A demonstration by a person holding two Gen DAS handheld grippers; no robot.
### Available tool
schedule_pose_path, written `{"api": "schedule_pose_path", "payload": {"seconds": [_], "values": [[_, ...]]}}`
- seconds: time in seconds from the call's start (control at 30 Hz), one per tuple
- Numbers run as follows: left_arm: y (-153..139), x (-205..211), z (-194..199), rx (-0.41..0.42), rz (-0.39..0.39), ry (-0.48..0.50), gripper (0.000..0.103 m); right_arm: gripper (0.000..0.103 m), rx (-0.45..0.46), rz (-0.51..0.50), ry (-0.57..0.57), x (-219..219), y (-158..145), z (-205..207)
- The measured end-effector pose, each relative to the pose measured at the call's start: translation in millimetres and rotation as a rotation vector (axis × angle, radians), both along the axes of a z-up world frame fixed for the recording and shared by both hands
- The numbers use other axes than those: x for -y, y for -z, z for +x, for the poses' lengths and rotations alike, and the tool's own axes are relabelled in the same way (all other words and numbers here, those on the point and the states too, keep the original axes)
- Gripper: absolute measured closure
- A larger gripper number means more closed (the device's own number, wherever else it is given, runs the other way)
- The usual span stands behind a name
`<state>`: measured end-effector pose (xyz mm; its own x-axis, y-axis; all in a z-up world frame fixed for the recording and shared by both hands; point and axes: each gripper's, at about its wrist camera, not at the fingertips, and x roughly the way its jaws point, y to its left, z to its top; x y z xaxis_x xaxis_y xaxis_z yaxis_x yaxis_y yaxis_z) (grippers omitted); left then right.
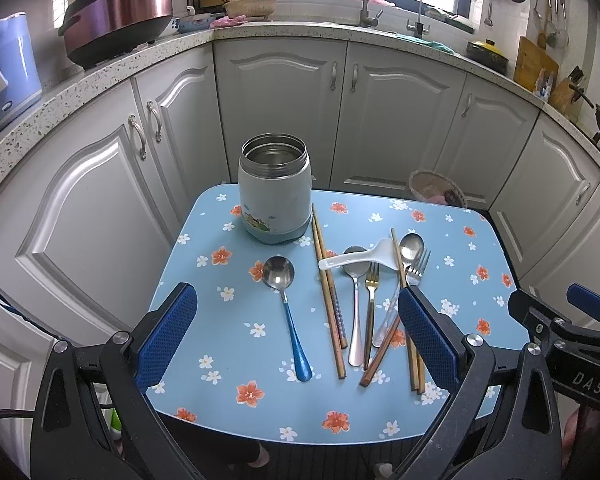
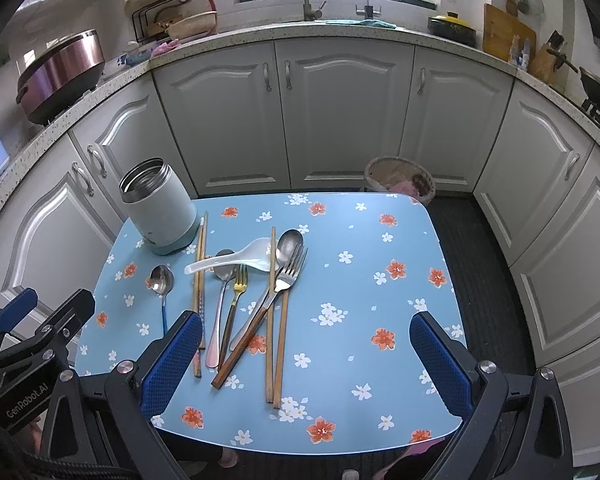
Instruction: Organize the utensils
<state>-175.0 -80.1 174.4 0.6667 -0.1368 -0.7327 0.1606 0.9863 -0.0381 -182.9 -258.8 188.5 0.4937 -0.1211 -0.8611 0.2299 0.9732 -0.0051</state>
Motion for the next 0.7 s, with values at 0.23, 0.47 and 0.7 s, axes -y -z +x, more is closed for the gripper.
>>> {"api": "schedule_pose_path", "payload": {"seconds": [0.23,0.47,0.7], "values": [[0.1,-0.7,2.2,-0.001,-0.007,-0.002,0.002,0.0,0.001,0.0,-0.006,2.1,-2.8,1.4],[0.7,-2.1,3.4,-0.001,-0.006,-0.009,0.002,0.0,-0.019,0.006,-0.005,4.4,-0.7,3.4],[1.8,-3.0,5.3,-0.003,-0.003,-0.015,0.002,0.0,-0.028,0.01,-0.02,3.0,1.8,5.3]]}}
